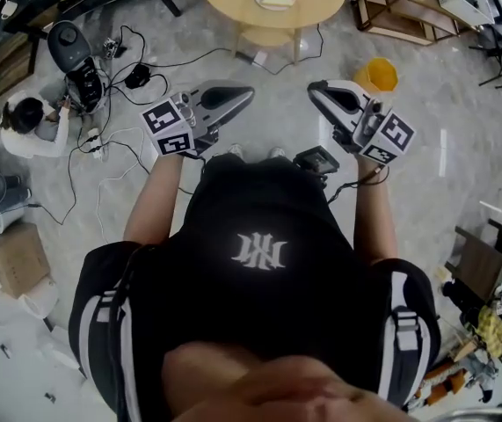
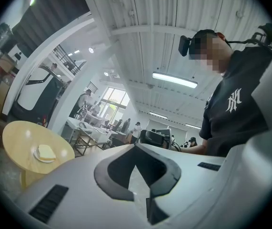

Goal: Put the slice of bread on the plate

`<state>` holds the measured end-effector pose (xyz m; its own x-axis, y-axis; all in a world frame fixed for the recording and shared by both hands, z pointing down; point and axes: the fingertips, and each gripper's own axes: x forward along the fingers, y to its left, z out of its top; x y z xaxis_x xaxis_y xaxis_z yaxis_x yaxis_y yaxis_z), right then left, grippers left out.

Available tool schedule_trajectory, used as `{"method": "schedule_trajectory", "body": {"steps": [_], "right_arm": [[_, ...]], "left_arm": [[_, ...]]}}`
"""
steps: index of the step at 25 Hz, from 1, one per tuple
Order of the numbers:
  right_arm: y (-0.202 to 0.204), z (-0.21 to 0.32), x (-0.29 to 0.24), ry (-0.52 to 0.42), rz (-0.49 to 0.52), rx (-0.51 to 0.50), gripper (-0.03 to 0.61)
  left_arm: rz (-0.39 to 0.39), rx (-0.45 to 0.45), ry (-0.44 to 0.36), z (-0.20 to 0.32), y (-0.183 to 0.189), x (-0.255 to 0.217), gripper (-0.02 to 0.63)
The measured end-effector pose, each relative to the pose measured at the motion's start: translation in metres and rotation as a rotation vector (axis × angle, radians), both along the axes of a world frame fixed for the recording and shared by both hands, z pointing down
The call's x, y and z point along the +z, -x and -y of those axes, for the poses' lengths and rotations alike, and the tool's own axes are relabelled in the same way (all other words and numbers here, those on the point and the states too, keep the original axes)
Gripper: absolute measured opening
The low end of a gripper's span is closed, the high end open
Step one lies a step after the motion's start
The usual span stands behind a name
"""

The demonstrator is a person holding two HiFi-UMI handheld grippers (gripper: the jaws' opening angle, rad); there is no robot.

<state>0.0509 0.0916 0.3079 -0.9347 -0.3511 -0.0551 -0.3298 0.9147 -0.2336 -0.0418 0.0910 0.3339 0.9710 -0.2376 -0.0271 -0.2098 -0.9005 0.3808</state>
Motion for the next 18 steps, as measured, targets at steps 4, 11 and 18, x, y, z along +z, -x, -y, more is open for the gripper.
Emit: {"method": "schedule_trajectory", "body": {"steps": [4,11,18], "right_arm": [[-0.005,-0.007,-0.004,-0.013,0.003,0.014,0.002],[0.000,-0.019,-0.005,-0.023,0.016,-0.006,0.002],[0.003,-0.018,-0.004,-0.023,0.017,-0.018,0.003]], "left_arm": [[-0.004,0.012,-0.005,-0.007,-0.005,-0.003,0.008],[0.015,0.024,0.002,-0.015,-0.007,0.003,0.008],[0.026,0.036,0.020,-0.016,-0.009,0.009,0.008]]}}
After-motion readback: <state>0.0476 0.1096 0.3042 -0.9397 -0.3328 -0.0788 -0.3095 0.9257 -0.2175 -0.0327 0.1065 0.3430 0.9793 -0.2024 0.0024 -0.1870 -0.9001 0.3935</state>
